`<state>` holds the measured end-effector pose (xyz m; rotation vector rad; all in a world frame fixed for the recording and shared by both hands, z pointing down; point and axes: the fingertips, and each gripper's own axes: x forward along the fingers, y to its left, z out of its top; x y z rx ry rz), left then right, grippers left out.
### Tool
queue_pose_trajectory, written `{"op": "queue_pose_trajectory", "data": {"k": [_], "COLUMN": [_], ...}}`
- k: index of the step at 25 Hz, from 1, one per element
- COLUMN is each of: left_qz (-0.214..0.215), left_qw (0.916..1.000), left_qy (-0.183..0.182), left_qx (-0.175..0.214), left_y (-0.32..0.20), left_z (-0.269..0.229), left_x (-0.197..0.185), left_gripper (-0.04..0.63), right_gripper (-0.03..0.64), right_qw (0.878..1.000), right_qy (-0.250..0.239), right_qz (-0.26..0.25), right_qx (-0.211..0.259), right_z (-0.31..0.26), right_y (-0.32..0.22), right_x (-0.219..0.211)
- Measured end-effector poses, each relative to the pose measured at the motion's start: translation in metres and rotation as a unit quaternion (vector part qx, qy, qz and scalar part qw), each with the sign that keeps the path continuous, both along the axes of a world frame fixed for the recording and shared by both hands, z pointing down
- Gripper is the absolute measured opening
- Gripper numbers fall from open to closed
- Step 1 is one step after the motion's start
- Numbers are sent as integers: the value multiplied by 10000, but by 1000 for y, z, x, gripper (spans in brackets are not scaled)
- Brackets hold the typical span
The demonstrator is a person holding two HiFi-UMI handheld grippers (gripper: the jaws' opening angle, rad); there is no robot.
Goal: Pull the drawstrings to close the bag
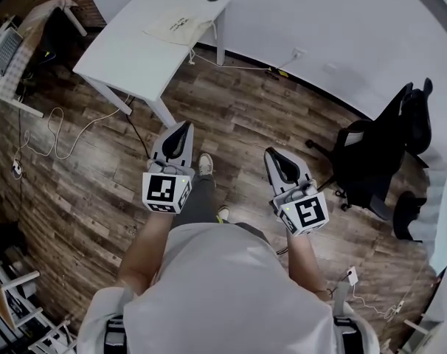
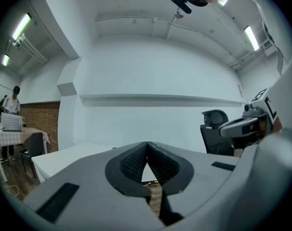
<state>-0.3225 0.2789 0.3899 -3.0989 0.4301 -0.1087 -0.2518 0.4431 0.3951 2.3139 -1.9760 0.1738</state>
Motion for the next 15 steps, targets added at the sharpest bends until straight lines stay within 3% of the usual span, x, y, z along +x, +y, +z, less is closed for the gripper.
{"op": "queue_pose_trajectory", "data": {"k": [8, 15], "left_qz": [-27, -232], "left_qw": [9992, 9976], "left_qy": [-195, -318], "left_qx": [-338, -572], "left_y": [-57, -167], "left_z": [41, 71], "left_x": [64, 150], "left_gripper": [17, 17], "right_gripper": [37, 37], "right_qw": [9997, 9987], "right_qy": [-73, -192], "right_qz": [35, -41], "right_qx": [-228, -478], "right_z": [23, 41], "right_y": [-52, -160], "right_x": [65, 170]}}
